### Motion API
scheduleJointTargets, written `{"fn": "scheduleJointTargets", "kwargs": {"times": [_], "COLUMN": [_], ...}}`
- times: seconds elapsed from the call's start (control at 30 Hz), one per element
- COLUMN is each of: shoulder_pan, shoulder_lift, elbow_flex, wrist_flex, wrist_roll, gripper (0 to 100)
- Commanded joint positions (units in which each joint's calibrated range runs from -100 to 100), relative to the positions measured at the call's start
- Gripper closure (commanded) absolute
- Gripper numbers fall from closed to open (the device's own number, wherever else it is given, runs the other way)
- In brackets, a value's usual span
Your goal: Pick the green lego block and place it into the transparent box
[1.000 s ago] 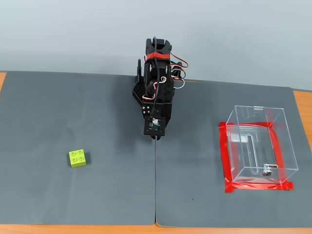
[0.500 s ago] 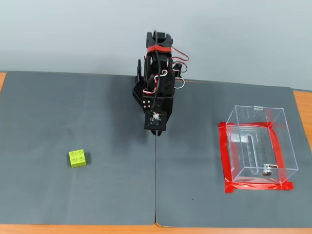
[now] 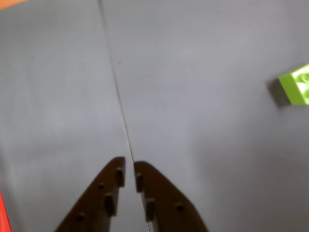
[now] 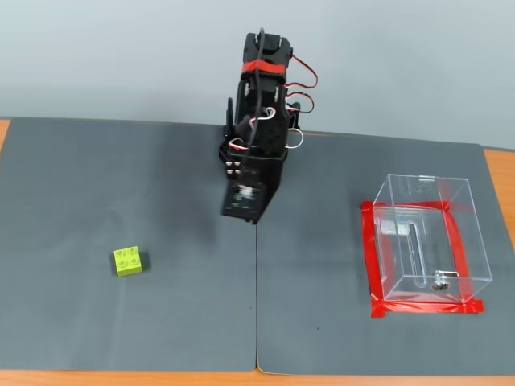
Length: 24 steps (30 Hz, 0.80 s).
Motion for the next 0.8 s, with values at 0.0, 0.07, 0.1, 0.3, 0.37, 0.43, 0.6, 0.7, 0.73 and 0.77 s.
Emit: {"fn": "scheduleJointTargets", "kwargs": {"times": [0.0,0.07,0.1,0.3,0.37,0.43,0.6,0.7,0.73,0.77], "shoulder_pan": [5.1,7.9,9.3,18.2,20.7,23.0,26.1,27.2,27.3,27.3], "shoulder_lift": [6.7,9.4,10.7,19.8,22.9,25.8,32.7,35.8,36.6,37.3], "elbow_flex": [-7.9,-9.9,-10.9,-17.1,-19.2,-21.3,-26.3,-28.7,-29.2,-29.3], "wrist_flex": [-0.5,-0.5,-0.5,-0.5,-0.5,-0.6,-1.2,-4.8,-6.4,-8.0], "wrist_roll": [-1.8,-3.0,-3.6,-6.8,-7.6,-8.4,-9.5,-9.3,-9.2,-9.1], "gripper": [98,98,98,98,98,98,98,98,98,98]}}
